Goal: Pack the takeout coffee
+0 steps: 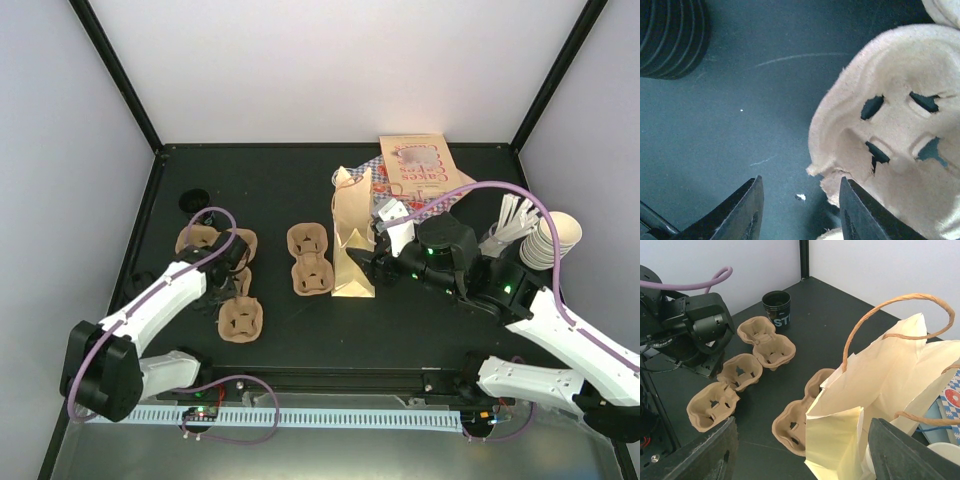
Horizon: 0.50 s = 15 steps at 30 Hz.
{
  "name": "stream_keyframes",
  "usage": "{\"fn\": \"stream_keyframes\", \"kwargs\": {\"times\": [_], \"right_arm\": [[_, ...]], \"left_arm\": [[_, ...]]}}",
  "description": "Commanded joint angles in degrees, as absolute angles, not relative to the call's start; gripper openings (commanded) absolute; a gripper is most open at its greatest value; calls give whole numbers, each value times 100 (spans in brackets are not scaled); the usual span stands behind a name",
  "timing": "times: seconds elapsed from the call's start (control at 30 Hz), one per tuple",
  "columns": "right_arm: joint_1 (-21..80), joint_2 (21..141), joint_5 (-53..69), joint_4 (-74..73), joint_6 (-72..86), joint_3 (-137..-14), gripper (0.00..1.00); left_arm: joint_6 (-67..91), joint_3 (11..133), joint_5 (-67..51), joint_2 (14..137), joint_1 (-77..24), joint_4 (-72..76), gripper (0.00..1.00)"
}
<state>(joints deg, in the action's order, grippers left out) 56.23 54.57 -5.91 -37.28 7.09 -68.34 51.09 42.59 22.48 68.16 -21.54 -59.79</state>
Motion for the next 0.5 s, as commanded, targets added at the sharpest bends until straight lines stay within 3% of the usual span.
{"fn": "stream_keyframes", "kwargs": {"times": [0.0,0.23,0.37,0.47], "right_arm": [[5599,5344,-629,-3632,633,-6809,74],[5599,5386,-618,-3612,633,-6827,74],[5599,5422,-594,-3604,633,-6859,74],[5598,5440,-598,-3605,633,-6877,74]], "left_arm": [[5039,4351,2250,6635,-1978,-5853,45],[4542,4556,1449,6147,-2031,-5589,62],[4280,4663,1075,5841,-2131,-5593,63],[3912,4557,165,5743,-2306,-5269,61]]}}
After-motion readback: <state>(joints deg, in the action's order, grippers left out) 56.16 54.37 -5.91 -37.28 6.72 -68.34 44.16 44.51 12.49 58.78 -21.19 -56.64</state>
